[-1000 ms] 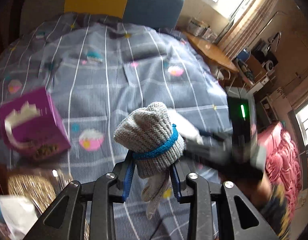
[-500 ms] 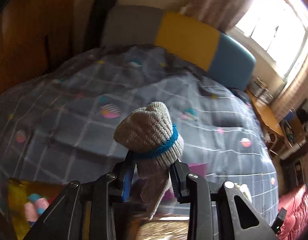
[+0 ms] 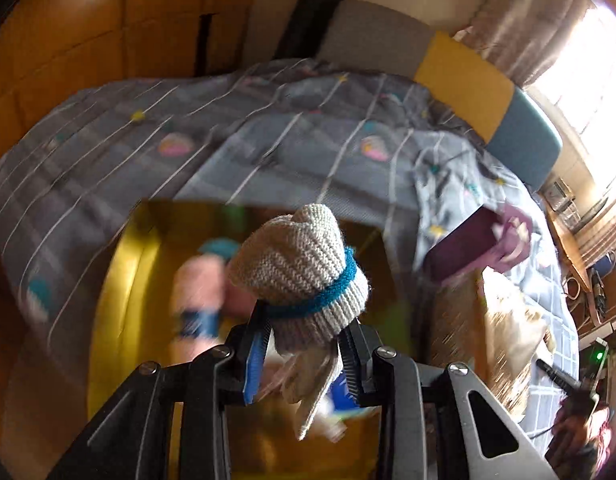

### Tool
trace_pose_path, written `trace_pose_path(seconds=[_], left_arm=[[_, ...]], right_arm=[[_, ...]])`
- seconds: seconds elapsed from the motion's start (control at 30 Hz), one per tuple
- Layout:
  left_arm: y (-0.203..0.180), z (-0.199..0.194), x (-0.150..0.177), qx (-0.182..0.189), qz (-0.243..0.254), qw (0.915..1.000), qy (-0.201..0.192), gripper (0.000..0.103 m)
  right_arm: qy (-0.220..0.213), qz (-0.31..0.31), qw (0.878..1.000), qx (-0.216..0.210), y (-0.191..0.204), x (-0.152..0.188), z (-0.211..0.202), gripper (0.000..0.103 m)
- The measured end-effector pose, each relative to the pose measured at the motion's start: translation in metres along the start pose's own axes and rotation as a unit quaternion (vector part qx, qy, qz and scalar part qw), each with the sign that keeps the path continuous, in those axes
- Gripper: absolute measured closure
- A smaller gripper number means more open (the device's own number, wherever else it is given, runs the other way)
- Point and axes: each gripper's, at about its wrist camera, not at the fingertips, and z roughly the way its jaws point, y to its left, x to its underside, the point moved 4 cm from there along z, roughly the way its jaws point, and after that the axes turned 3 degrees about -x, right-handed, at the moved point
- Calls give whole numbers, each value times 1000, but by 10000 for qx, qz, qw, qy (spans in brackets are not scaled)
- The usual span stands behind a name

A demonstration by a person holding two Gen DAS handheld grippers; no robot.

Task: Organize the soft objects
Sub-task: 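Lift the glove with left gripper while right grasps the white sponge, then carry the glove into the gold tray with left gripper while right carries the sponge over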

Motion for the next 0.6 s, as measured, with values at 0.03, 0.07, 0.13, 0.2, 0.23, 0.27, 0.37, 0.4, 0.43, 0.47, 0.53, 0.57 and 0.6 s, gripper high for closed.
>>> trace_pose_path(seconds=[0.03,0.07,0.13,0.2,0.23,0.27,0.37,0.4,0.43,0.47,0.53,0.57,0.6], left_arm=[[10,-1,9,-25,-77,10000,21,71],[17,-2,14,-60,-114,9999,39,71],[30,-3,27,-122,-109,9998,103,70],[37,-1,42,-195,52,9996,214,70],[40,-1,47,-249,105,9994,223,70],[42,1,53,-273,167,9991,264,70],[48,7,68,-288,177,9986,413,66],[50,8,72,-310,188,9984,432,65],[51,9,75,-338,172,9983,432,63],[52,8,79,-376,145,9983,427,62],[53,7,82,-433,182,9982,372,60],[54,5,83,-490,203,9981,299,60],[54,3,83,-524,232,9981,237,59]], right_arm=[[1,47,10000,11,0,0,0,49],[3,87,10000,27,0,1,0,48],[-12,143,9998,101,2,0,-1,48],[-58,223,9996,152,4,-2,-5,49],[-105,250,9995,172,6,-4,-9,49],[-162,256,9994,193,9,-7,-13,49],[-322,225,9989,272,20,-16,-26,49],[-372,204,9987,270,24,-20,-30,49],[-420,161,9987,258,30,-24,-35,49],[-493,100,9984,258,38,-28,-42,49],[-675,-65,9975,202,57,-37,-56,49],[-773,-154,9968,146,68,-41,-64,49],[-866,-242,9959,69,80,-45,-72,49]])
